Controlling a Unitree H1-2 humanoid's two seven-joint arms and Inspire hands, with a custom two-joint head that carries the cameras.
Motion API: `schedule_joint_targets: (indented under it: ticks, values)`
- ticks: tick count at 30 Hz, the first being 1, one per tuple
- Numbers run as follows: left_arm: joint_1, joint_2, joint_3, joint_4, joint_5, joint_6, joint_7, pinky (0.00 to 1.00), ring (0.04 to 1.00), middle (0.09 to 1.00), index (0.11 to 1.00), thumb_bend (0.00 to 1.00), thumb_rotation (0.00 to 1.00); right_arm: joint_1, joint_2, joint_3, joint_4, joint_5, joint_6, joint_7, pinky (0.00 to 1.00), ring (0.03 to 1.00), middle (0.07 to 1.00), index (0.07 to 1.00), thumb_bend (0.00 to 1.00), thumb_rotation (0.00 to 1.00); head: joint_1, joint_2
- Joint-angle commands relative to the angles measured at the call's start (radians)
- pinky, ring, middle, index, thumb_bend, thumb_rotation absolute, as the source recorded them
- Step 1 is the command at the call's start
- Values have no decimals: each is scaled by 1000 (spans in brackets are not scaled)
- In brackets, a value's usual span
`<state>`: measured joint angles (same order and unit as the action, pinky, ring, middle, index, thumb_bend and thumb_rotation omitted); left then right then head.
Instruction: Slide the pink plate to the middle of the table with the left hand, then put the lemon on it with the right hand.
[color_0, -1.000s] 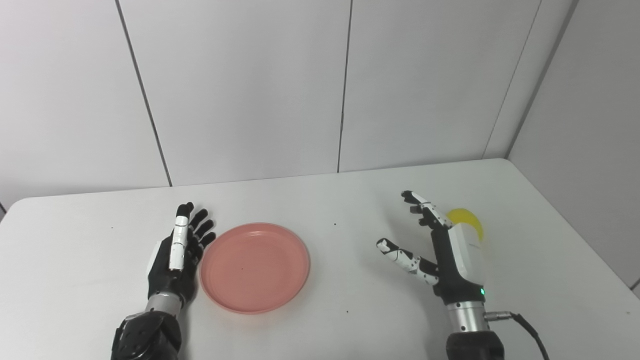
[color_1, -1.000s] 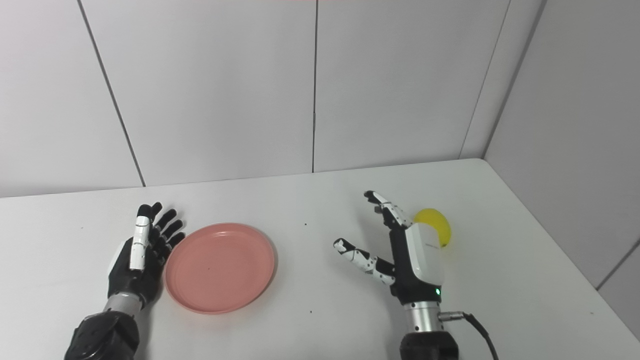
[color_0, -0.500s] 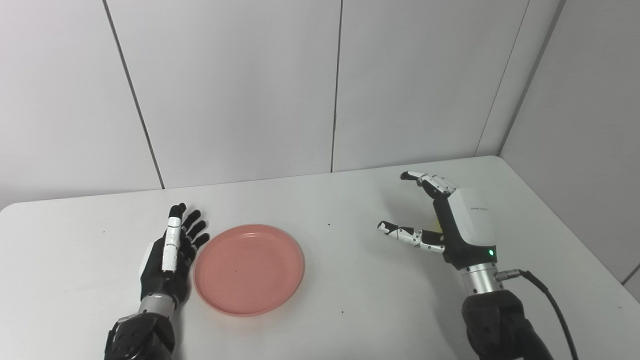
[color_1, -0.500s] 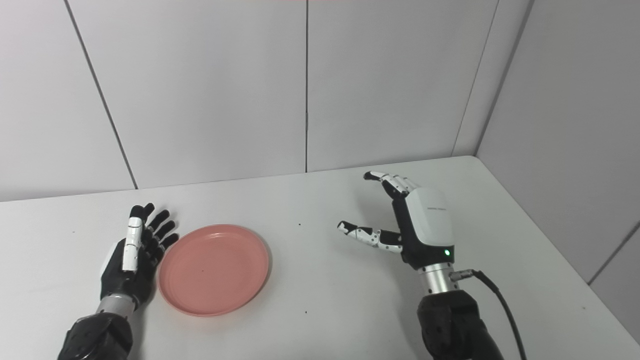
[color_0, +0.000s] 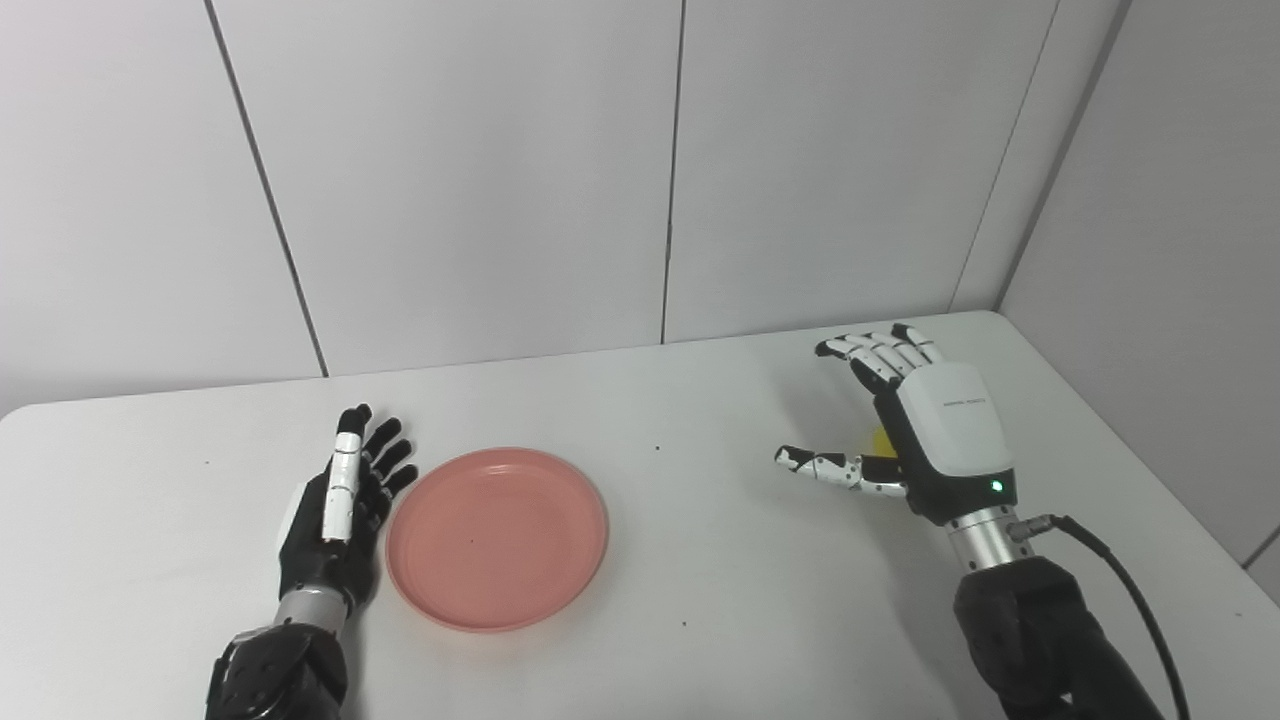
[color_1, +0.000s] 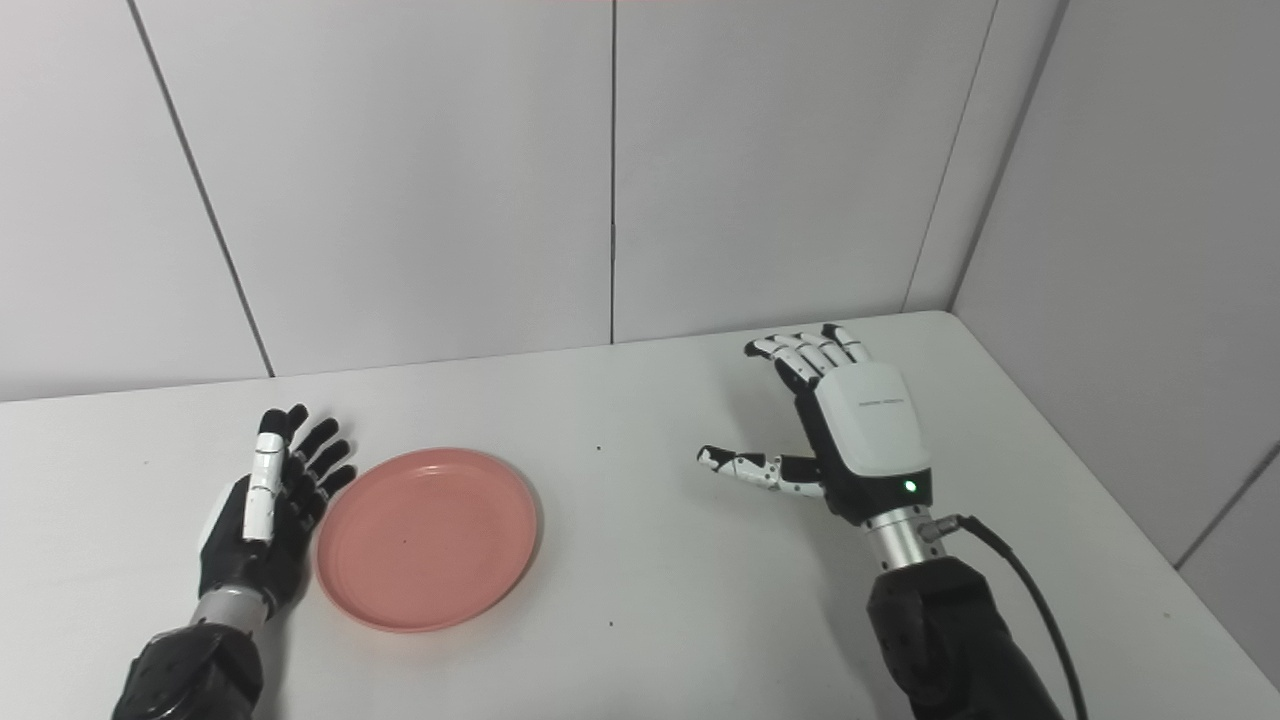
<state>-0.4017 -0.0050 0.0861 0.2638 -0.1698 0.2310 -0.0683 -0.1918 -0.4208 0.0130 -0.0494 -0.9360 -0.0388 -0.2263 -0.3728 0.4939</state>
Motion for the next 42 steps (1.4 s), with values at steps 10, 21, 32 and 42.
schedule_joint_targets:
  ticks: [10, 21, 32, 42]
  values:
    - [37, 7, -1, 39, -2, 50, 2, 936, 920, 935, 1000, 715, 899, -56, -67, -32, 58, 22, 20, -14, 849, 817, 782, 726, 856, 840, 2, 2]
    - [40, 5, -1, 37, 3, 54, 10, 920, 912, 929, 1000, 712, 899, -72, -84, -49, 150, 80, 17, -24, 676, 749, 761, 731, 850, 823, 5, 7]
    - [48, 7, -8, 26, 9, 52, 11, 932, 904, 921, 1000, 710, 903, -86, -95, -54, 189, 133, 56, 15, 586, 745, 773, 737, 826, 783, 10, 10]
    - [54, 2, -10, 16, 11, 60, 18, 936, 899, 911, 1000, 707, 890, -114, -114, -26, 268, 136, 45, -8, 580, 740, 769, 735, 847, 799, 14, 9]
